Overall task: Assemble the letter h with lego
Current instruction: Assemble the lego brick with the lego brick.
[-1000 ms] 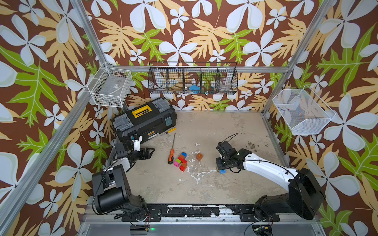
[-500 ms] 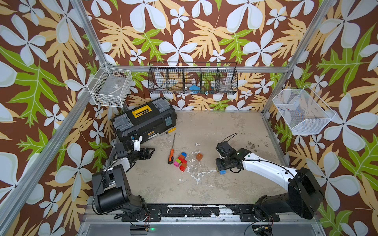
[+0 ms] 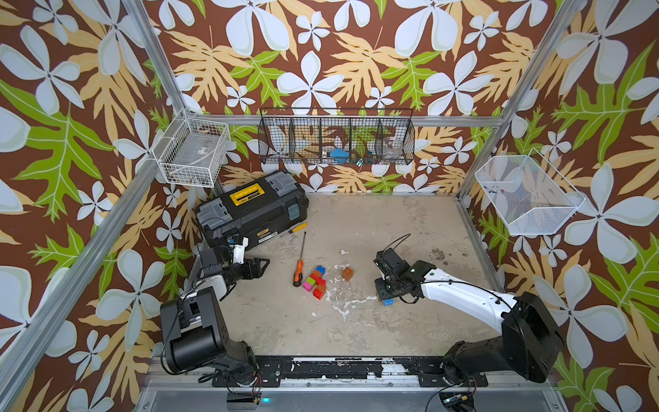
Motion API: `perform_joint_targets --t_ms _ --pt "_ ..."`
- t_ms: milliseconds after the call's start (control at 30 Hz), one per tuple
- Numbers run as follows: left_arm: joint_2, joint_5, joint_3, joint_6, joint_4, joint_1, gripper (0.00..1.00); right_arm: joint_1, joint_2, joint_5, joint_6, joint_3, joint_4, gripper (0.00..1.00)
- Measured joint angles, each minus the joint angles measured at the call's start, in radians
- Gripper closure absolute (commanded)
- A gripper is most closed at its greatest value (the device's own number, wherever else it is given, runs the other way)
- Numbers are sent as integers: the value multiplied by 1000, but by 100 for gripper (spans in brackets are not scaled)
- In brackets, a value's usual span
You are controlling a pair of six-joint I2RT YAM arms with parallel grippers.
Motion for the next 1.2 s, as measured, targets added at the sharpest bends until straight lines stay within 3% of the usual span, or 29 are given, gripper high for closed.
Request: perform_joint_targets --t_ms 200,800,1000,1200 --pt "0 0 0 0 0 0 15 11 6 23 -3 -21 21 98" --pt "6 7 5 0 0 16 15 10 138 27 -38 17 111 100" --pt "6 8 5 0 -1 21 15 10 154 4 -53 61 72 100" --pt "6 8 5 0 -1 24 15 17 129 -76 -115 224 -83 100"
